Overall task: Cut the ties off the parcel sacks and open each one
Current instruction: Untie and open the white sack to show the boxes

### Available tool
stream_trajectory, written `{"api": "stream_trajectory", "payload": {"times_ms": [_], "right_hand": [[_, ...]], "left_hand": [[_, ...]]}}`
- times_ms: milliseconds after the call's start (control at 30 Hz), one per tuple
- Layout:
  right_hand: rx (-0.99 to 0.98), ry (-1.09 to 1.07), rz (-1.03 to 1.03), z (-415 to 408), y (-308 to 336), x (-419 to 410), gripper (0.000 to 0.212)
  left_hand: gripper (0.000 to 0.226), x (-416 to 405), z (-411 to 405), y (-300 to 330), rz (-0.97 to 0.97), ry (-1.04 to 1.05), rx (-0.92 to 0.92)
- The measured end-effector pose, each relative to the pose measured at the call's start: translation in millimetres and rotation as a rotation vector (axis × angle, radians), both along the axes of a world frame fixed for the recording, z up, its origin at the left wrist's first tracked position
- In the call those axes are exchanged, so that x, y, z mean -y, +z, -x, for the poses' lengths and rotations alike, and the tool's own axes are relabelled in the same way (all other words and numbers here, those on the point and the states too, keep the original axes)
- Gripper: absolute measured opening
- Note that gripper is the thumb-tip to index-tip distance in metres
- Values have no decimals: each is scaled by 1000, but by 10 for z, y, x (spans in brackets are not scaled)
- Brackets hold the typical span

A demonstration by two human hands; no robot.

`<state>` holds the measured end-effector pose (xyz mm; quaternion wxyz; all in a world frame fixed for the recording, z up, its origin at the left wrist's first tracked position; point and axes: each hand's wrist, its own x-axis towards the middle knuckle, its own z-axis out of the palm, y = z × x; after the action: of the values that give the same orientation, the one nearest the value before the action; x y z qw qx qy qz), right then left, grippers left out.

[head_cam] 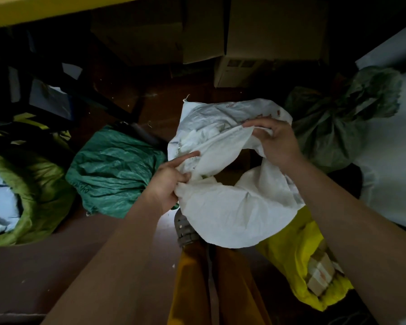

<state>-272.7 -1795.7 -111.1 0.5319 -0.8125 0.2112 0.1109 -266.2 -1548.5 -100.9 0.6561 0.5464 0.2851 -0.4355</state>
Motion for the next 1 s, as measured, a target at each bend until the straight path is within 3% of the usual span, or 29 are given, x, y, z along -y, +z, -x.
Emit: {"api": "stream_trajectory", "payload": {"times_ms": [100, 267, 433, 567, 667, 833, 933, 1000], "right_hand": [[-6, 76, 187, -6, 24, -33, 27], [-93, 141, 483, 102, 223, -53, 45], [-226, -194, 501, 595, 408, -231, 69], [-374, -330, 524, 970, 466, -346, 76], [-434, -418, 475, 1177, 486, -453, 81], [-617, -661, 297, 1322, 468, -612, 98], [-730, -774, 153, 1376, 419, -740, 107], [-722, -914, -73, 1414, 389, -836, 107]], "left_hand": [[65, 26, 21, 30, 52, 97, -100], [74, 71, 122, 77, -101, 94, -20], [75, 151, 199, 252, -238, 30, 88], [71, 179, 288, 363, -440, -46, 217], [80, 243, 385, 429, -659, -53, 268], [104, 419, 504, 468, -997, -13, -90], [110, 470, 633, 443, -838, 88, -287], [93, 490, 725, 428, -642, 250, -346]]}}
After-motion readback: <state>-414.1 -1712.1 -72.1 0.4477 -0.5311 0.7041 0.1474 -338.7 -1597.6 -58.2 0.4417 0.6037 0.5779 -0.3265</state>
